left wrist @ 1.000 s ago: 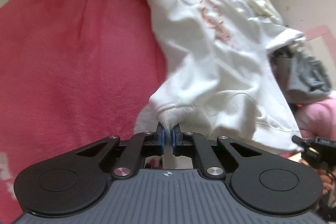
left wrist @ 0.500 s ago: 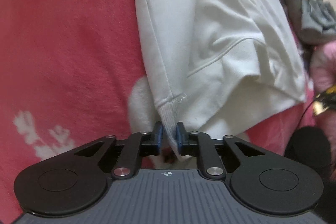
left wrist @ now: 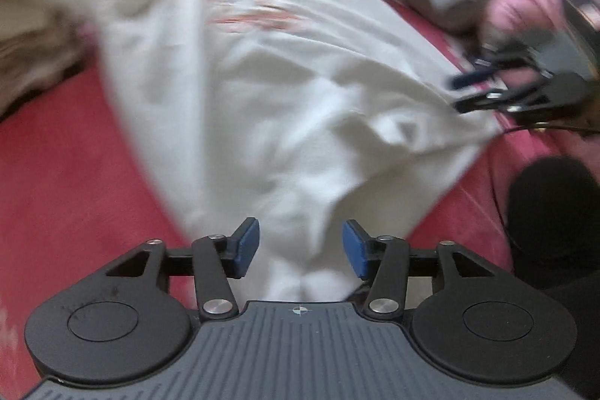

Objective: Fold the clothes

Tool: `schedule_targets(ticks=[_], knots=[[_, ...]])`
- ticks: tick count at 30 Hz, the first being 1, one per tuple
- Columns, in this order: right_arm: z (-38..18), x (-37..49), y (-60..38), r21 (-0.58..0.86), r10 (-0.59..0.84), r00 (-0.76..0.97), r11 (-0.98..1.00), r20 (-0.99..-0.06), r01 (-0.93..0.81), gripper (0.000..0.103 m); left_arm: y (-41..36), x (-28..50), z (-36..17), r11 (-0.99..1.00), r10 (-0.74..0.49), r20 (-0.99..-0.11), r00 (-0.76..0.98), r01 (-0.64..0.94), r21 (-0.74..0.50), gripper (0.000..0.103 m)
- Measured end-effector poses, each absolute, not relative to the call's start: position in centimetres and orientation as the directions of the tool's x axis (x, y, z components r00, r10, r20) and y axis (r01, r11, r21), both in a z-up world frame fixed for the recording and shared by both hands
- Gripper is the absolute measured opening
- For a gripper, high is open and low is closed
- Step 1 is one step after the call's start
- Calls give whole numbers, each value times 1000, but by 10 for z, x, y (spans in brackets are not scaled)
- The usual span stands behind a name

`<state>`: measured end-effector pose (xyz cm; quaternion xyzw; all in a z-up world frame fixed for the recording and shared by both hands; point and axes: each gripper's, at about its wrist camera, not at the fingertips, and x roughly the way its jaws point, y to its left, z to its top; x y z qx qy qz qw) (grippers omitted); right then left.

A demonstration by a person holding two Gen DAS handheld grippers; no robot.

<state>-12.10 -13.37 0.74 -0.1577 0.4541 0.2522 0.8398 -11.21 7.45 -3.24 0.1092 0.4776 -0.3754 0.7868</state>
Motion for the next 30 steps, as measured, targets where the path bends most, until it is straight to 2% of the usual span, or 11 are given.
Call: schedule_targets(ticks=[4, 10, 12, 14, 15, 16, 17, 18, 21, 30], knots=[[-6, -120, -126, -39, 279, 418, 792, -864, -609, 41, 46, -116, -57, 666, -456, -843, 285, 737, -111, 52], [-30, -113, -129, -22, 254, 358, 789, -898, -614, 42, 38, -123, -67, 637, -466, -823, 325, 769, -57, 50], [-39, -112, -129, -43, 222, 351, 790, -910, -612, 41, 39, -125, -68, 631, -463, -816, 345, 775, -31, 37], [-42, -112, -132, -58, 205, 361, 798, -910, -600, 39, 39, -125, -71, 633, -453, -820, 350, 774, -20, 32], [-41, -112, -135, -51, 208, 365, 807, -908, -588, 38, 39, -125, -72, 636, -448, -821, 355, 772, -13, 23], [-40, -112, -137, -53, 204, 370, 814, -906, -578, 29, 38, -125, -73, 638, -442, -821, 361, 770, -5, 18], [-38, -114, -138, -63, 197, 377, 815, -905, -576, 5, 37, -125, -74, 639, -439, -821, 365, 769, 1, 9], [-36, -115, -140, -73, 190, 386, 816, -903, -574, 5, 38, -125, -72, 638, -441, -818, 368, 770, 2, 5], [-22, -123, -150, -64, 210, 402, 819, -891, -570, 4, 45, -128, -64, 609, -461, -811, 361, 793, 7, 1], [-1, -144, -162, -67, 209, 328, 746, -921, -663, 4, 53, -148, -52, 427, -477, -837, 267, 903, 44, 0]])
